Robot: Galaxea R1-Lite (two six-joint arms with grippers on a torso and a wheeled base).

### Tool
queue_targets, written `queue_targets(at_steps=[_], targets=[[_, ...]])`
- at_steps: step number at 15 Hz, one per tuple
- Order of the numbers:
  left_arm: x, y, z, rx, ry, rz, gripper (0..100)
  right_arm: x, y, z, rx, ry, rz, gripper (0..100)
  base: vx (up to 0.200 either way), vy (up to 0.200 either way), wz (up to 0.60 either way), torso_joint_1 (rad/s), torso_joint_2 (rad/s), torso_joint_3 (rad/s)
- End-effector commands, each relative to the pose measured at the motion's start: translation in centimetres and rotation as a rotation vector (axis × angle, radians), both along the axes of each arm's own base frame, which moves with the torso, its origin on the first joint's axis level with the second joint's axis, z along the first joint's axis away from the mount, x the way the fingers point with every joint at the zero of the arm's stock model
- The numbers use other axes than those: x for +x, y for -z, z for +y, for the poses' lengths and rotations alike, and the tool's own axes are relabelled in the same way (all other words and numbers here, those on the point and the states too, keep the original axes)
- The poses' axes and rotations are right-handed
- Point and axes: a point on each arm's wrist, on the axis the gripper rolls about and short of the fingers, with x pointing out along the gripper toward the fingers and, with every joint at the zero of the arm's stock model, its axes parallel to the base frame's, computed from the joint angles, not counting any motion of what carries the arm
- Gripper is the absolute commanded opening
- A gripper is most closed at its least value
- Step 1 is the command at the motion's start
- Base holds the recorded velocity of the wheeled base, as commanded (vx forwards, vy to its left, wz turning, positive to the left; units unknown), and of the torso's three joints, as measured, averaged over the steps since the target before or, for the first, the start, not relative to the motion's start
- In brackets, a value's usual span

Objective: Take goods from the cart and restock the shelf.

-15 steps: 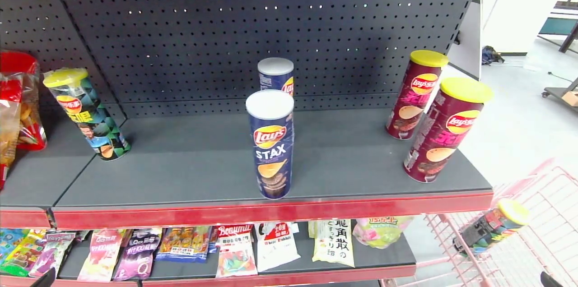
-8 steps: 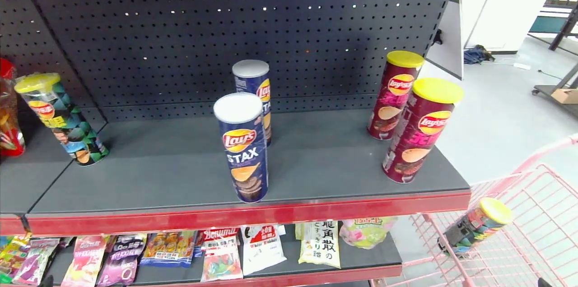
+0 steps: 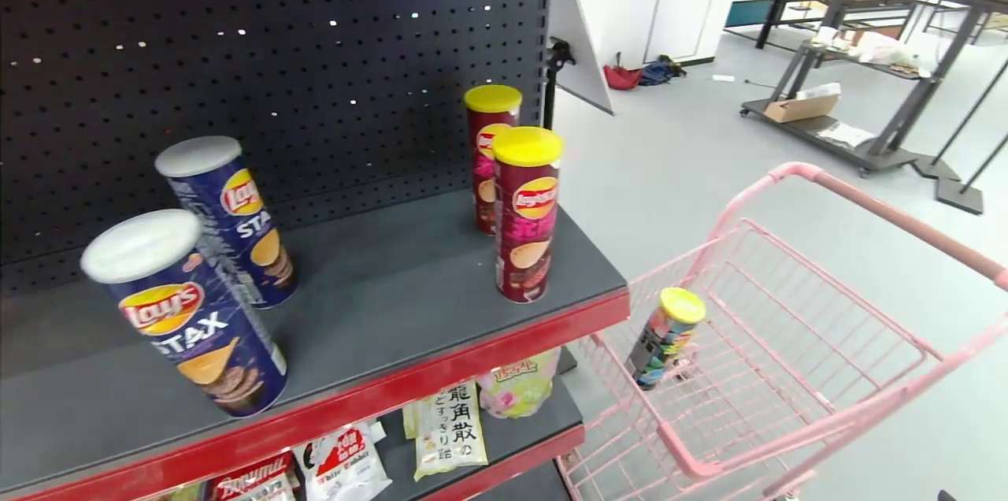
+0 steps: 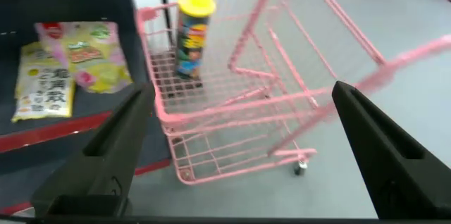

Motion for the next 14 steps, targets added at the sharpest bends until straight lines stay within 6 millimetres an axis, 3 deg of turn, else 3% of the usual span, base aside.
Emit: queue_targets(at_steps=[1, 5, 14], targets=[[-0.2, 0.0, 0.0, -0.001, -0.001, -0.011, 100, 0.0, 0.0, 0.0, 0.0, 0.004, 0.002, 100, 0.0, 0.0, 0.0, 0.0, 0.0, 0.0], [-1.0, 0.5, 0.1, -0.009, 0.016, -0.047, 100, -0.2, 0.2, 0.0, -0.001, 0.012, -0.001, 100, 0.0, 0.0, 0.0, -0.027, 0.06, 0.037], [-2.3, 1.7, 0.3, -0.004, 0.049, -0.037, 100, -1.3, 0.9, 0.1, 0.002, 0.006, 0.013, 100, 0.0, 0.0, 0.0, -0.144, 0.35, 0.204]])
